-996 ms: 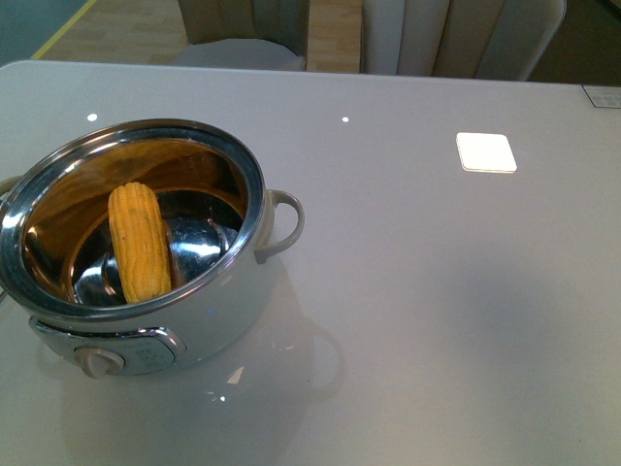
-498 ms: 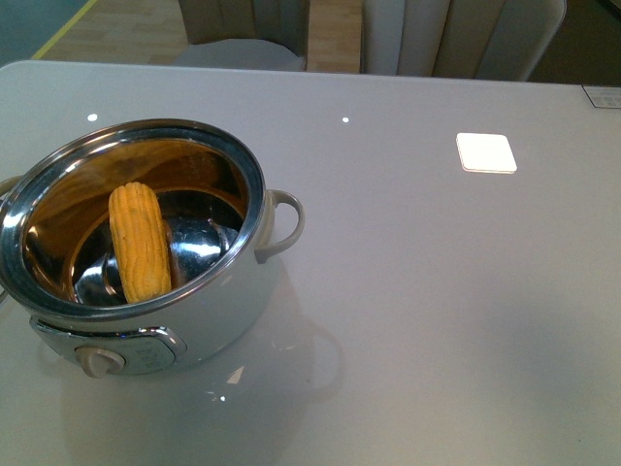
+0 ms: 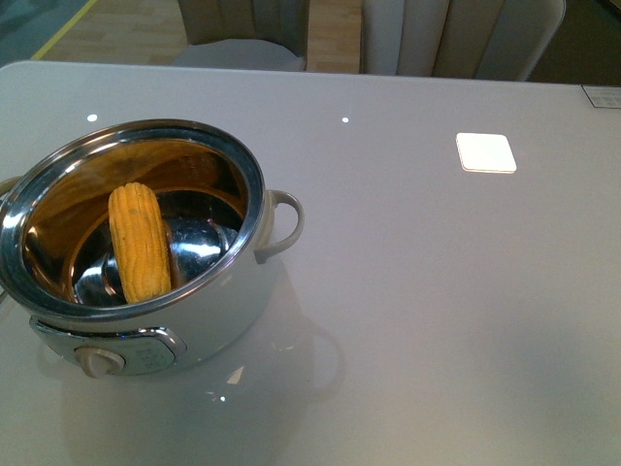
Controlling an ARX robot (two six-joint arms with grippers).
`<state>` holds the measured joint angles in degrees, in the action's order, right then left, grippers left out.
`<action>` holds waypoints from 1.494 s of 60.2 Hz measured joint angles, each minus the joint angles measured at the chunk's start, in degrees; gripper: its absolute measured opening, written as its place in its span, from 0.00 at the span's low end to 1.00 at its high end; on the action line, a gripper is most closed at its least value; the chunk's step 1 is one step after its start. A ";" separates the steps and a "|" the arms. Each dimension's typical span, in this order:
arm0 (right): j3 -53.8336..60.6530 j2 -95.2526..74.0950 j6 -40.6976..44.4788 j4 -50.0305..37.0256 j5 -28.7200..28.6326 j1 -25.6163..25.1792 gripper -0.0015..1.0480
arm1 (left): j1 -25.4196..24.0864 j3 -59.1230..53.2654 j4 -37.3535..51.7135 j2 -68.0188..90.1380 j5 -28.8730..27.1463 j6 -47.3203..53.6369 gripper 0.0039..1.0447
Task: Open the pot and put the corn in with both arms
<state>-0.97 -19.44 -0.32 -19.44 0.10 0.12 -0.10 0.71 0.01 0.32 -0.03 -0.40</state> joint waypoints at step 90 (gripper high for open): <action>-0.02 19.08 0.04 19.34 -0.02 -0.02 0.92 | 0.00 0.00 0.00 0.00 0.00 0.00 0.94</action>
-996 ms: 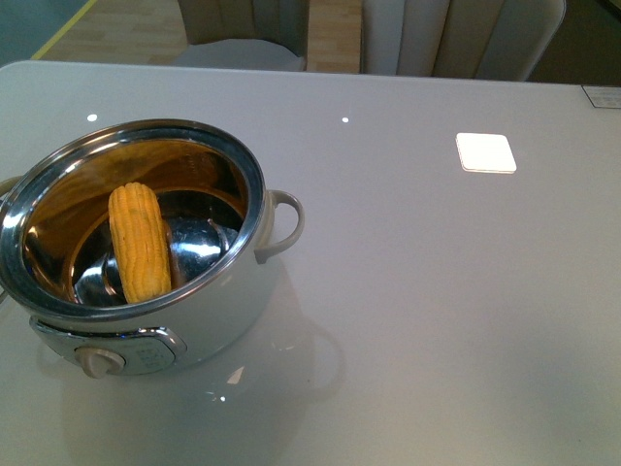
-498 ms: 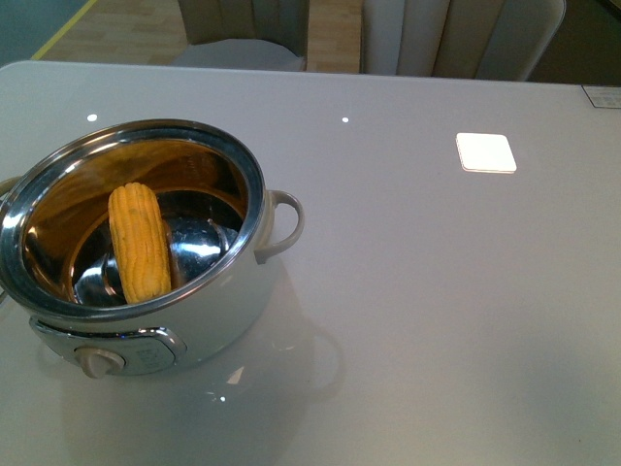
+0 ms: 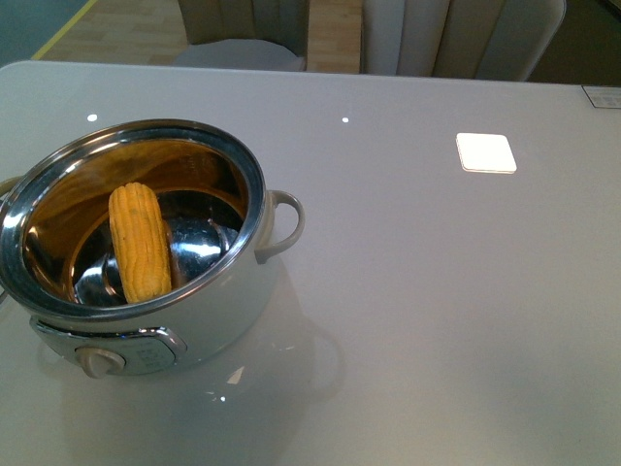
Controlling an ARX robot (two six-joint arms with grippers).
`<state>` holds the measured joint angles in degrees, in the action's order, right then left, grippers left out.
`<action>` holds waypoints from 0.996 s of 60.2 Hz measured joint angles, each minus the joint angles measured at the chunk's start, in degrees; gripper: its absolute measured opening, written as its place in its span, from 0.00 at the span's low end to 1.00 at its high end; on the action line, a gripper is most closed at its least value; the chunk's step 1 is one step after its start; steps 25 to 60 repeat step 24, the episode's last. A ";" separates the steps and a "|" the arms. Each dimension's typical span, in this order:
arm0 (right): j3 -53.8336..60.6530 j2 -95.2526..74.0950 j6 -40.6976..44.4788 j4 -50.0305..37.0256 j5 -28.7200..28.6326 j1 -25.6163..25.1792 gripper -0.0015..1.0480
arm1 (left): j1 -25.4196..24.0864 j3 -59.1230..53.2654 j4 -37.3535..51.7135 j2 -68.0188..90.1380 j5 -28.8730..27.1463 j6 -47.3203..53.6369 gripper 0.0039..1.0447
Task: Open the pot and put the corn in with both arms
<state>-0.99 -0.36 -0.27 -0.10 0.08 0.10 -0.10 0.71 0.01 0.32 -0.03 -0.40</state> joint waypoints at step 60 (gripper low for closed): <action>0.02 0.00 0.00 0.00 0.00 0.00 0.92 | 0.00 0.00 0.00 0.00 0.00 0.00 0.94</action>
